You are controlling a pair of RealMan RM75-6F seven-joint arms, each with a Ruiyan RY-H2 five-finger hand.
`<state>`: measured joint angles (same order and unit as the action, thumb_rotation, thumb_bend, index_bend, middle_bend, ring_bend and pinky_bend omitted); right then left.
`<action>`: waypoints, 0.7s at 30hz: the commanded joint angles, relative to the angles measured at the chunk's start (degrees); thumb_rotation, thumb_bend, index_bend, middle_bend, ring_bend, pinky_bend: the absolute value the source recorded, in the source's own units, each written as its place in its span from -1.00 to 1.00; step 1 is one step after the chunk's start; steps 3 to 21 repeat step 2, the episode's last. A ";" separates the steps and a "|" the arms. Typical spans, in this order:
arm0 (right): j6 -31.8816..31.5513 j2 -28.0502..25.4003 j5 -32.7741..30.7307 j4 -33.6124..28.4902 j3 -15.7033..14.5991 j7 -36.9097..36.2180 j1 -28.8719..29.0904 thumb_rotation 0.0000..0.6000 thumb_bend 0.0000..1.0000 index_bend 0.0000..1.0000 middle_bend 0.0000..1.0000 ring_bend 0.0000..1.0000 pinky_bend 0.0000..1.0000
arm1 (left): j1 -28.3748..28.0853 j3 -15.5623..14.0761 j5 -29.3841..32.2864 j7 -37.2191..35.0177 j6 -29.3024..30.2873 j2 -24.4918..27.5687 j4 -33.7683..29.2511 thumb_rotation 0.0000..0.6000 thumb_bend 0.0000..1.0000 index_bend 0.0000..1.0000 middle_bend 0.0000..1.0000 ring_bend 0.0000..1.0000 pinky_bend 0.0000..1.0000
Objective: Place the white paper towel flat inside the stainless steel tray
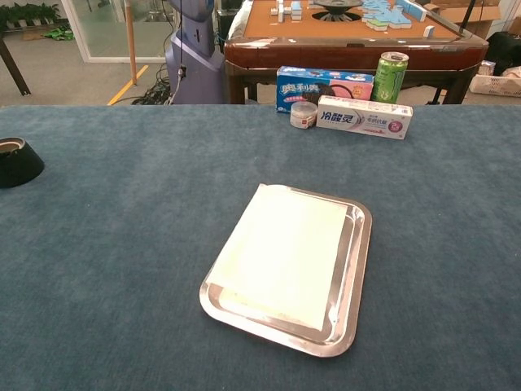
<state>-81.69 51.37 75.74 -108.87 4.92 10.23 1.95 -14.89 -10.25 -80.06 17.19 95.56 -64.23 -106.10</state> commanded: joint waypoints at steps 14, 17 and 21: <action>0.94 0.27 -0.37 0.17 -0.22 0.38 0.57 1.00 -0.76 -0.34 -0.30 -0.50 -0.19 | 1.48 1.84 -0.13 -0.70 -0.13 0.94 0.26 1.00 -0.11 -0.48 -0.42 -0.46 -0.09; 0.94 0.27 -0.37 0.17 -0.22 0.38 0.57 1.00 -0.76 -0.34 -0.30 -0.50 -0.19 | 1.48 1.84 -0.13 -0.70 -0.13 0.94 0.26 1.00 -0.11 -0.48 -0.42 -0.46 -0.09; 0.94 0.27 -0.37 0.17 -0.22 0.38 0.57 1.00 -0.76 -0.34 -0.30 -0.50 -0.19 | 1.48 1.84 -0.13 -0.70 -0.13 0.94 0.26 1.00 -0.11 -0.48 -0.42 -0.46 -0.09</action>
